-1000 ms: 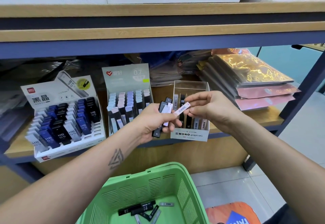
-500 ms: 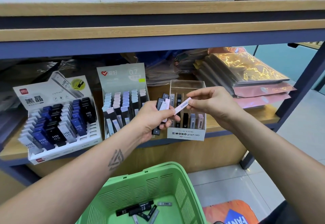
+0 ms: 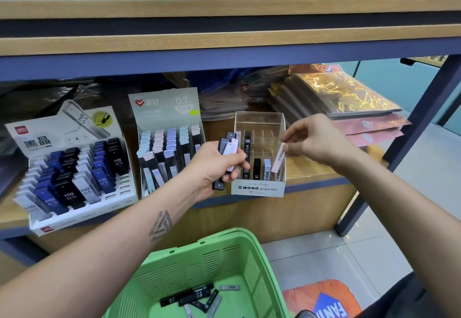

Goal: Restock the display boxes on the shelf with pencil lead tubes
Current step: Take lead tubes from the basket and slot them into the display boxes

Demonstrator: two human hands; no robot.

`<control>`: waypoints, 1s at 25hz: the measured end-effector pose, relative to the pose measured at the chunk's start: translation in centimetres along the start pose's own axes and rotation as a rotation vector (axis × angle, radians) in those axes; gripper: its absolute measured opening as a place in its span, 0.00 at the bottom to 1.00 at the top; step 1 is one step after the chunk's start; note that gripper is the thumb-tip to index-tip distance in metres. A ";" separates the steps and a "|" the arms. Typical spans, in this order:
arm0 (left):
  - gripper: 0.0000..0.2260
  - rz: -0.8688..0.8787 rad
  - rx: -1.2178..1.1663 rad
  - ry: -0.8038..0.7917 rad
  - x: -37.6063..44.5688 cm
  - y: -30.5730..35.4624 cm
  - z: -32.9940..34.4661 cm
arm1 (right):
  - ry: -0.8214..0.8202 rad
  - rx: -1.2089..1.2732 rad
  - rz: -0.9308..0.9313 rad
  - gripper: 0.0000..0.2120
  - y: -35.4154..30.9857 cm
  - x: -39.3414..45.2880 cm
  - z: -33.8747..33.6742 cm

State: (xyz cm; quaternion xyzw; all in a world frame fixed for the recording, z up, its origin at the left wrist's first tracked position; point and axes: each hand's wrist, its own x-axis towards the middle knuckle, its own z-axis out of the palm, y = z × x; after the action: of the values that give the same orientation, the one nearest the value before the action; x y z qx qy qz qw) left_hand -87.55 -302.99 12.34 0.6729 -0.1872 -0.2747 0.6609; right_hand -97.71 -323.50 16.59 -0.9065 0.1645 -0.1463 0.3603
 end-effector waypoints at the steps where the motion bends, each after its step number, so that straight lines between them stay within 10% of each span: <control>1: 0.02 0.000 0.005 -0.004 0.0 0.0 0.0 | 0.001 -0.084 -0.013 0.06 0.2 -0.1 0.2; 25: 0.01 -0.013 0.058 -0.086 -0.6 -0.7 0.1 | -0.017 -0.412 -0.052 0.05 1.1 -1.5 3.3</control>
State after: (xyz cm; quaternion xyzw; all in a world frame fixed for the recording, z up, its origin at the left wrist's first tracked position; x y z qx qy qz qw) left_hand -88.16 -302.70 11.67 0.6804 -0.2190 -0.3021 0.6307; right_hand -98.01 -321.63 13.27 -0.9662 0.1644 -0.1113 0.1646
